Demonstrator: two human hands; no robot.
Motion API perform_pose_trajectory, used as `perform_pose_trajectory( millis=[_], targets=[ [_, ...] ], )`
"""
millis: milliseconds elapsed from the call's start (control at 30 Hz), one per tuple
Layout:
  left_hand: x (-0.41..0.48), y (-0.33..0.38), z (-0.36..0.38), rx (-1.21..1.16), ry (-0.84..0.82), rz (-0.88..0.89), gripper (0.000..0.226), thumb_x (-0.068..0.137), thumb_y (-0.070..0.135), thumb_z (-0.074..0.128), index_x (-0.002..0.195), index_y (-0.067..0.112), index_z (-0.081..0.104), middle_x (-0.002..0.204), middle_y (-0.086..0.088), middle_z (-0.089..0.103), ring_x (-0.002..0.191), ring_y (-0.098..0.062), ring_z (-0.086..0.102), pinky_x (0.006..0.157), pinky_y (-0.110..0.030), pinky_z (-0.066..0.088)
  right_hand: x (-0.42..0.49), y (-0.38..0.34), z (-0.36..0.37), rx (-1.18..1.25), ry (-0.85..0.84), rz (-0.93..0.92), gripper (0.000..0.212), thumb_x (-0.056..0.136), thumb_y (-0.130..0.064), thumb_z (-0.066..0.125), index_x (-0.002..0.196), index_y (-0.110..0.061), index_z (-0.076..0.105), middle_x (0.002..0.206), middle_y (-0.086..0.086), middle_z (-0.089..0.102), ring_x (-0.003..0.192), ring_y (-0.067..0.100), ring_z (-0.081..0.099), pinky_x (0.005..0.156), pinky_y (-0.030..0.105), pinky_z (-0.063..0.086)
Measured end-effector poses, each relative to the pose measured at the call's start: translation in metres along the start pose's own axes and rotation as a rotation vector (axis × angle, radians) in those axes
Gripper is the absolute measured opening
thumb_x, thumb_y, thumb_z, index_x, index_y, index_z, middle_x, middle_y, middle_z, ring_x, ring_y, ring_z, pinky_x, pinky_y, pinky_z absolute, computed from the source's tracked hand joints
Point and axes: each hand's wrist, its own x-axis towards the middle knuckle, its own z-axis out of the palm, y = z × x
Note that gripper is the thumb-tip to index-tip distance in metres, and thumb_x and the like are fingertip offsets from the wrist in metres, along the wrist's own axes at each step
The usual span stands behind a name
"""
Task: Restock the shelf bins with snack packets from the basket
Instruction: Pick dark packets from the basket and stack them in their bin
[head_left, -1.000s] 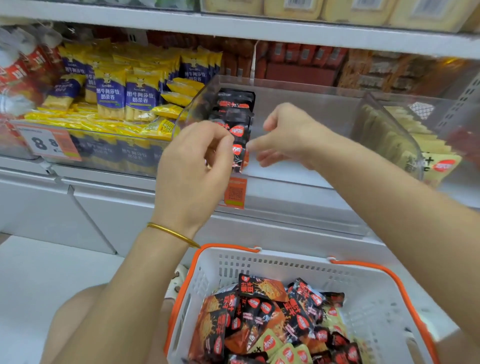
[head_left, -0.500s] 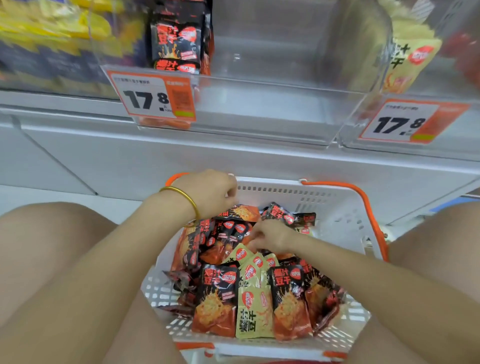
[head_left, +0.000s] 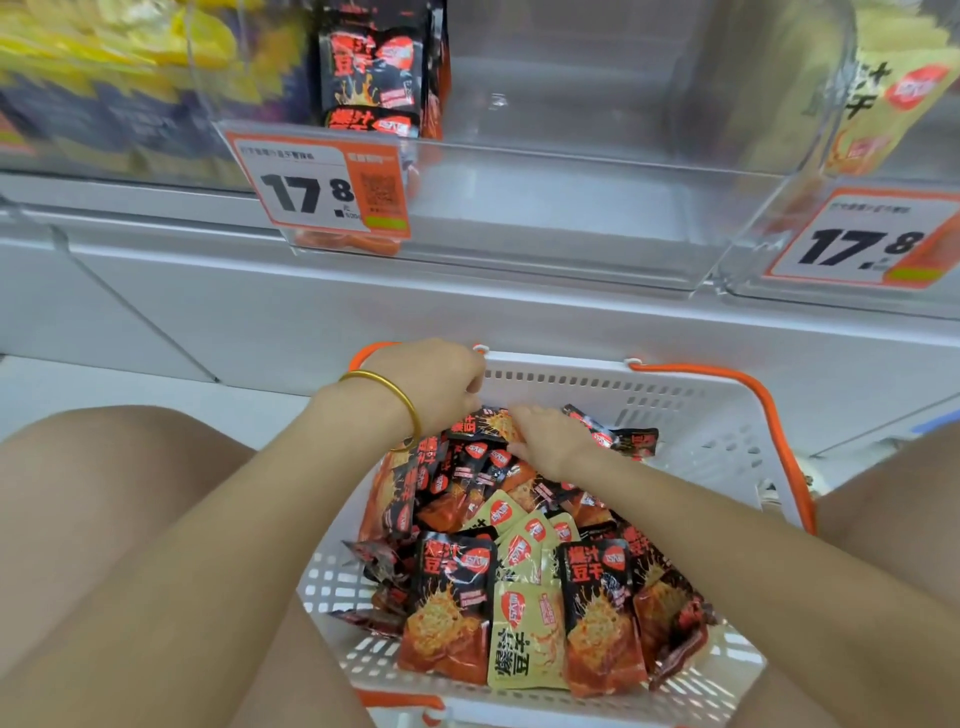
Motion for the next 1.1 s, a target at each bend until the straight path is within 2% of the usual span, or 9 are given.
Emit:
perform_pose_trajectory(
  millis=[100,300,401,501,601,668,835,968,1102],
  targets=[
    [0.001,-0.001,0.002,0.013,0.002,-0.003,0.025,0.097,0.025,0.043,0.114,0.014,0.058,0.11,-0.005,0.063,0.099,-0.025,0.057,0.075,-0.028,0.041,-0.001,-0.001,0.017,-0.162,0.05,-0.016,0.018,0.092,-0.013,0.054,0.109,-0.015,0.052,0.112,0.006,0.061,0.107,0.027,0.058,0.079,0.035,0.042],
    [0.004,-0.001,0.001,0.025,-0.001,-0.005,0.027,0.096,0.026,0.048,0.12,0.015,0.053,0.118,-0.006,0.058,0.107,-0.025,0.055,0.084,-0.034,0.046,-0.011,-0.007,-0.034,-0.288,0.243,0.011,0.025,0.084,0.003,0.051,0.1,-0.015,0.059,0.099,0.005,0.067,0.095,0.028,0.063,0.075,0.032,0.042],
    [0.004,0.0,0.005,0.015,-0.005,0.04,0.049,0.086,0.034,0.063,0.127,0.015,0.045,0.127,-0.007,0.047,0.117,-0.026,0.047,0.092,-0.034,0.041,-0.021,-0.01,-0.079,0.072,0.183,0.125,0.018,0.086,-0.002,0.047,0.073,-0.009,0.055,0.083,0.014,0.063,0.08,0.032,0.062,0.061,0.031,0.041],
    [0.001,0.004,0.007,0.029,-0.029,0.091,0.08,0.071,0.043,0.077,0.134,0.016,0.034,0.132,-0.005,0.035,0.123,-0.025,0.035,0.101,-0.036,0.037,-0.041,-0.016,-0.113,0.807,0.024,0.252,0.026,0.092,-0.001,0.05,0.068,-0.009,0.055,0.065,0.011,0.061,0.051,0.022,0.062,0.048,0.028,0.051],
    [-0.002,0.01,-0.001,0.006,0.197,0.147,0.055,0.08,0.041,0.068,0.122,0.016,0.042,0.123,-0.003,0.041,0.117,-0.023,0.041,0.094,-0.037,0.04,-0.065,-0.02,-0.136,1.188,-0.114,0.284,0.014,0.095,-0.005,0.049,0.084,-0.008,0.056,0.059,0.008,0.064,0.042,0.01,0.059,0.047,0.022,0.049],
    [-0.005,0.006,-0.012,-0.126,0.341,0.164,0.027,0.087,0.031,0.061,0.108,0.019,0.051,0.109,0.0,0.052,0.107,-0.023,0.05,0.086,-0.038,0.042,-0.077,-0.02,-0.146,1.295,-0.127,0.264,0.023,0.099,-0.018,0.045,0.085,-0.006,0.058,0.059,0.007,0.066,0.045,0.011,0.06,0.05,0.023,0.05],
    [-0.036,-0.009,-0.063,-0.659,0.542,0.104,0.027,0.073,0.02,0.077,0.085,0.026,0.053,0.072,0.014,0.054,0.067,-0.001,0.053,0.062,-0.018,0.04,-0.105,-0.031,-0.174,1.184,0.174,-0.047,0.055,0.096,-0.052,0.029,0.104,-0.011,0.064,0.103,0.014,0.069,0.092,0.023,0.066,0.076,0.031,0.054],
    [-0.049,-0.02,-0.106,-0.954,0.737,0.142,0.039,0.06,0.026,0.083,0.085,0.028,0.053,0.078,0.004,0.062,0.069,-0.007,0.059,0.067,-0.027,0.048,-0.117,-0.063,-0.224,0.915,0.37,-0.376,0.031,0.084,-0.026,0.067,0.104,-0.002,0.064,0.102,0.021,0.069,0.086,0.017,0.063,0.082,0.042,0.052],
    [-0.039,-0.045,-0.137,-0.969,1.09,0.097,0.035,0.079,0.016,0.07,0.104,0.019,0.046,0.086,0.006,0.062,0.07,-0.001,0.059,0.065,-0.018,0.05,-0.089,-0.089,-0.286,1.038,0.547,-0.358,0.007,0.084,-0.007,0.067,0.091,-0.009,0.065,0.08,0.005,0.068,0.064,0.008,0.063,0.063,0.027,0.055]
  ],
)
